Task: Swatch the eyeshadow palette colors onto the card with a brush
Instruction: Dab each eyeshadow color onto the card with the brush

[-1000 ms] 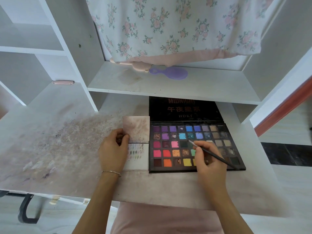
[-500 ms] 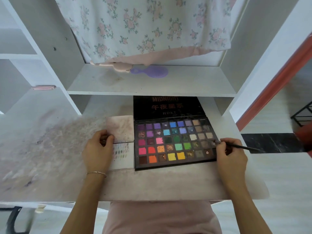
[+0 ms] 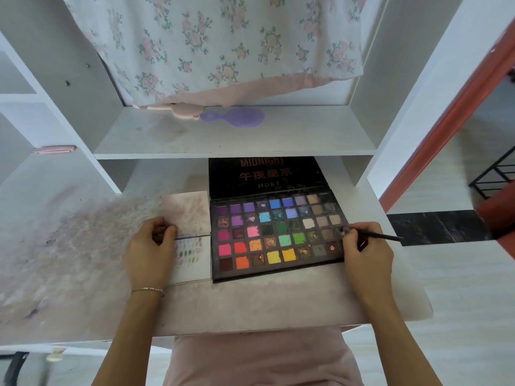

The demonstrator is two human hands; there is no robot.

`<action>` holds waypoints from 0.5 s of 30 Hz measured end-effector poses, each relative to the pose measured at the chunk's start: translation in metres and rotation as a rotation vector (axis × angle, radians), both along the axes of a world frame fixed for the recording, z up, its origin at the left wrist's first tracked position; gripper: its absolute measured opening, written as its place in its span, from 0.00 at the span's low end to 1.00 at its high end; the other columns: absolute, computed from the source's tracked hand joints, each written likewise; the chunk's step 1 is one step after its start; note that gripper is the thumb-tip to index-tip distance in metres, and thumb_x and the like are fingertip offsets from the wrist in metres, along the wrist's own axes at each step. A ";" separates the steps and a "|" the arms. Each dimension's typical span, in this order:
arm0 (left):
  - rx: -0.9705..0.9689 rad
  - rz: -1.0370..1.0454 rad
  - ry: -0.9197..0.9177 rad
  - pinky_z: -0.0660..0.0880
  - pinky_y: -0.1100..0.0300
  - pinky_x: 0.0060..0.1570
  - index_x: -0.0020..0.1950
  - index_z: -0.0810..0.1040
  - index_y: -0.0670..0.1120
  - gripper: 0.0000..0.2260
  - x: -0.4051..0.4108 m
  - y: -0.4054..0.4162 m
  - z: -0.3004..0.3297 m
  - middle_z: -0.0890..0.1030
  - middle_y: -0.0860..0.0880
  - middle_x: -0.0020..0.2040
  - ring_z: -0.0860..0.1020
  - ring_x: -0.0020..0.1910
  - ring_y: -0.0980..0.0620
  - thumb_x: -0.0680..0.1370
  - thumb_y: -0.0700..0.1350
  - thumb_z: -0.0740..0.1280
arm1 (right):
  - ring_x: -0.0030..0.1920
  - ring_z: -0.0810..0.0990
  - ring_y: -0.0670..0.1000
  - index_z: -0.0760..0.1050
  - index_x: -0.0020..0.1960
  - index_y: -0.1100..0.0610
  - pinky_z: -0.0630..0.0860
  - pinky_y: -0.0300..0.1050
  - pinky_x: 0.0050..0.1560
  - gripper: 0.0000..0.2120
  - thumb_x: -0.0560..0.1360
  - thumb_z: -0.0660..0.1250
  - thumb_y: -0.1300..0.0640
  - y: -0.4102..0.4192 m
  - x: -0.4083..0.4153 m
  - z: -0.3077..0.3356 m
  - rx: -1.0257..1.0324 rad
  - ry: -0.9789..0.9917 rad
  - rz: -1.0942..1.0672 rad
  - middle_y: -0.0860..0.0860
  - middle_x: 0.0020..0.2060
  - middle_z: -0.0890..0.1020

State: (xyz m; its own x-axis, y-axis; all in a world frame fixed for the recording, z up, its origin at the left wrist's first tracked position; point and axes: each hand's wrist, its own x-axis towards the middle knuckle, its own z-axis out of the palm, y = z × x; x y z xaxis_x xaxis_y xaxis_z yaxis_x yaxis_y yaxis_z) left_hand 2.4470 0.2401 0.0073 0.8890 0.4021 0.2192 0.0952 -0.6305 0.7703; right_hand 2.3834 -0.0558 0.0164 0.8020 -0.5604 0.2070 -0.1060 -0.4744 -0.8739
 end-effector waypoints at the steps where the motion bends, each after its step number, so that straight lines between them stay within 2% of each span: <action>1: 0.001 -0.001 -0.001 0.69 0.57 0.45 0.52 0.78 0.42 0.08 0.000 0.000 0.000 0.81 0.44 0.45 0.76 0.43 0.48 0.74 0.41 0.67 | 0.35 0.75 0.43 0.70 0.45 0.54 0.70 0.24 0.32 0.05 0.76 0.61 0.64 0.000 0.000 0.000 -0.002 -0.002 0.007 0.45 0.34 0.75; 11: 0.013 -0.003 0.003 0.70 0.55 0.45 0.52 0.78 0.42 0.08 0.001 0.001 0.000 0.82 0.43 0.45 0.78 0.46 0.43 0.74 0.41 0.67 | 0.35 0.74 0.43 0.70 0.45 0.55 0.69 0.23 0.32 0.05 0.76 0.61 0.64 0.001 -0.001 0.001 -0.015 0.013 0.029 0.45 0.33 0.75; 15: 0.023 -0.006 -0.004 0.68 0.58 0.43 0.52 0.78 0.42 0.08 0.000 0.000 -0.001 0.82 0.43 0.45 0.77 0.44 0.45 0.74 0.41 0.67 | 0.35 0.75 0.43 0.70 0.45 0.53 0.70 0.28 0.29 0.05 0.76 0.61 0.63 0.000 -0.001 0.000 -0.009 0.017 0.002 0.44 0.33 0.75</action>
